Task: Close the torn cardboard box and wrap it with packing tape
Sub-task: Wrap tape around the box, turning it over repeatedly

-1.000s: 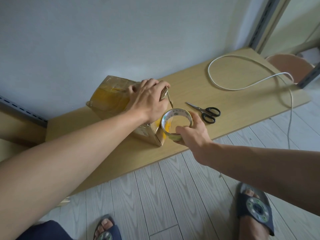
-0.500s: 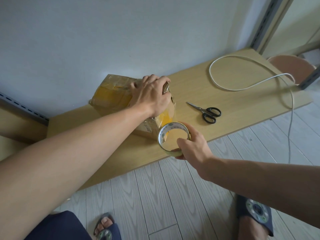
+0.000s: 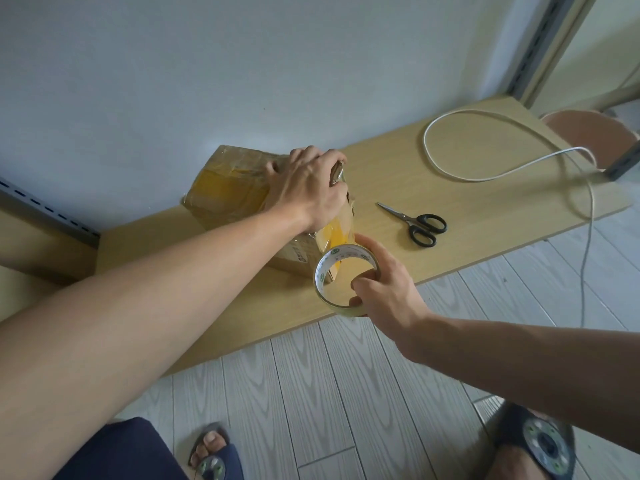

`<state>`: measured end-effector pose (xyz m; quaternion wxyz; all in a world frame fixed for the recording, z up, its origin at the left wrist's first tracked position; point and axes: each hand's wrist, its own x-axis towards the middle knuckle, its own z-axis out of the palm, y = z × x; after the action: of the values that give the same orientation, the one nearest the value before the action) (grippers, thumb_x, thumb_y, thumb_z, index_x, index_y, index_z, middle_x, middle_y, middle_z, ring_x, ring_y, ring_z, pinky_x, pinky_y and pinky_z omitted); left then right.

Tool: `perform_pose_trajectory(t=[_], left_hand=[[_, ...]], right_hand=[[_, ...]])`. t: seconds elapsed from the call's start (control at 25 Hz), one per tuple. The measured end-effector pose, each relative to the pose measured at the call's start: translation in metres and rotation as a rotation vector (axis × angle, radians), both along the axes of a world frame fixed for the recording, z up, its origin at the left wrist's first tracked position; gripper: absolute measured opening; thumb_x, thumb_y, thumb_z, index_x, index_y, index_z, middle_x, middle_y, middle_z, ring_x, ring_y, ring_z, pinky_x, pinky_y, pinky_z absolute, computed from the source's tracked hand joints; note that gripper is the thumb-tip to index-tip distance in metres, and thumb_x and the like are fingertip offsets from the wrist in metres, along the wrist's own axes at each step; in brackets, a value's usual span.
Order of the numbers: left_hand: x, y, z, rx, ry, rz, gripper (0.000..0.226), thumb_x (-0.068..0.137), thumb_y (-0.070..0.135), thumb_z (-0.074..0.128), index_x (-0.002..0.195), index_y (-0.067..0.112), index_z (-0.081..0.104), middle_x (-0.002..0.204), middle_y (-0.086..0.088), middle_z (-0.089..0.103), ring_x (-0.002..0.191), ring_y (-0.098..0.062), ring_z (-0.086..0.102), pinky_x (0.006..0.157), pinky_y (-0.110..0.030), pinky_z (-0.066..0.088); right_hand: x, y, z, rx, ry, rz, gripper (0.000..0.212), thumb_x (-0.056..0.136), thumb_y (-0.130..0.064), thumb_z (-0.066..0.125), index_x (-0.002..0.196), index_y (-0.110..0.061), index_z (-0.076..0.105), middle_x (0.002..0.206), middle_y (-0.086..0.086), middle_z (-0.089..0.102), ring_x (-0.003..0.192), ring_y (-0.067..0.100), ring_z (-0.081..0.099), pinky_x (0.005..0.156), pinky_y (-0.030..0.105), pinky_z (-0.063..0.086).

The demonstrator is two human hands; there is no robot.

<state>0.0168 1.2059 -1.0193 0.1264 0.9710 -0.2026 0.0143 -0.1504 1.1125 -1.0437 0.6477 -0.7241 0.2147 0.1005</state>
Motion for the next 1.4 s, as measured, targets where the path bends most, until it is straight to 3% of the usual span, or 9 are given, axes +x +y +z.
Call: perform_pose_trajectory(t=[0.24,0.52,0.68,0.76,0.92,1.08,1.2,1.32,1.4], left_hand=[[0.005,-0.011,0.006,0.003,0.038,0.075,0.040,0.092,0.034,0.045,0.131,0.038,0.055,0.138,0.004,0.051,0.136,-0.018,0.037,0.115,-0.062,0.014],[0.009,-0.016,0.008,0.036,0.085,0.110,0.045,0.088,0.038,0.047,0.132,0.038,0.053,0.139,0.001,0.050,0.136,-0.022,0.036,0.114,-0.065,0.016],[0.014,0.015,0.051,-0.280,0.541,-0.218,0.087,0.081,0.055,0.075,0.153,0.042,0.028,0.158,0.004,0.030,0.146,-0.011,0.023,0.123,-0.049,0.020],[0.022,0.049,0.067,-0.017,0.676,-0.388,0.125,0.063,0.045,0.088,0.157,0.047,0.007,0.162,0.020,0.006,0.147,0.002,0.003,0.124,-0.039,0.003],[0.026,0.069,0.043,0.473,0.227,-0.473,0.143,0.051,0.063,0.090,0.152,0.055,-0.011,0.166,0.010,-0.003,0.155,-0.021,0.002,0.122,-0.063,0.000],[0.022,0.062,0.036,0.300,0.114,-0.509,0.135,0.046,0.067,0.084,0.154,0.053,0.003,0.151,-0.006,0.025,0.137,-0.034,0.034,0.112,-0.058,0.036],[0.020,0.080,0.051,-0.004,0.052,-0.392,0.131,0.047,0.074,0.076,0.157,0.048,0.009,0.140,-0.012,0.033,0.128,-0.030,0.038,0.113,-0.047,0.038],[-0.005,0.091,0.043,-0.428,-0.119,-0.200,0.123,0.053,0.071,0.073,0.157,0.029,0.023,0.130,0.000,0.036,0.125,-0.020,0.036,0.109,-0.017,0.033],[-0.027,0.092,0.024,-0.544,-0.097,-0.021,0.121,0.048,0.072,0.073,0.147,0.014,0.034,0.125,0.008,0.036,0.124,-0.023,0.042,0.101,-0.017,0.037]], right_hand=[[-0.022,0.002,0.000,0.014,-0.019,0.044,0.073,0.084,-0.001,0.046,0.135,-0.054,0.043,0.091,-0.001,0.063,0.075,0.015,0.065,0.075,0.039,0.059],[-0.034,0.016,-0.004,0.069,0.009,0.161,0.081,0.083,0.002,0.039,0.140,-0.055,0.038,0.073,-0.016,0.053,0.055,0.002,0.058,0.073,0.045,0.060],[-0.030,0.025,-0.001,0.116,0.004,0.195,0.081,0.083,0.002,0.040,0.144,-0.051,0.036,0.063,-0.018,0.054,0.053,0.002,0.057,0.075,0.045,0.060],[-0.030,0.031,0.001,0.128,0.019,0.214,0.082,0.083,0.001,0.041,0.144,-0.052,0.035,0.068,-0.016,0.056,0.054,0.003,0.059,0.074,0.045,0.061],[-0.034,0.029,0.000,0.088,0.028,0.236,0.080,0.085,0.000,0.041,0.144,-0.054,0.033,0.076,-0.006,0.060,0.059,0.006,0.062,0.072,0.040,0.061],[-0.034,0.030,0.003,0.061,-0.002,0.215,0.081,0.082,0.000,0.042,0.142,-0.054,0.035,0.071,-0.006,0.062,0.060,0.013,0.061,0.070,0.047,0.060],[-0.024,0.024,0.019,-0.106,-0.200,0.172,0.086,0.083,-0.001,0.045,0.143,-0.059,0.026,0.100,-0.003,0.064,0.078,0.021,0.066,0.071,0.044,0.061],[0.004,0.011,0.044,-0.238,-0.400,0.148,0.090,0.079,0.000,0.046,0.146,-0.056,0.024,0.094,-0.006,0.059,0.073,0.010,0.061,0.070,0.029,0.057],[0.014,0.014,0.058,-0.332,-0.411,0.225,0.089,0.078,-0.001,0.046,0.148,-0.051,0.026,0.093,-0.010,0.060,0.071,0.003,0.057,0.064,0.013,0.047]])
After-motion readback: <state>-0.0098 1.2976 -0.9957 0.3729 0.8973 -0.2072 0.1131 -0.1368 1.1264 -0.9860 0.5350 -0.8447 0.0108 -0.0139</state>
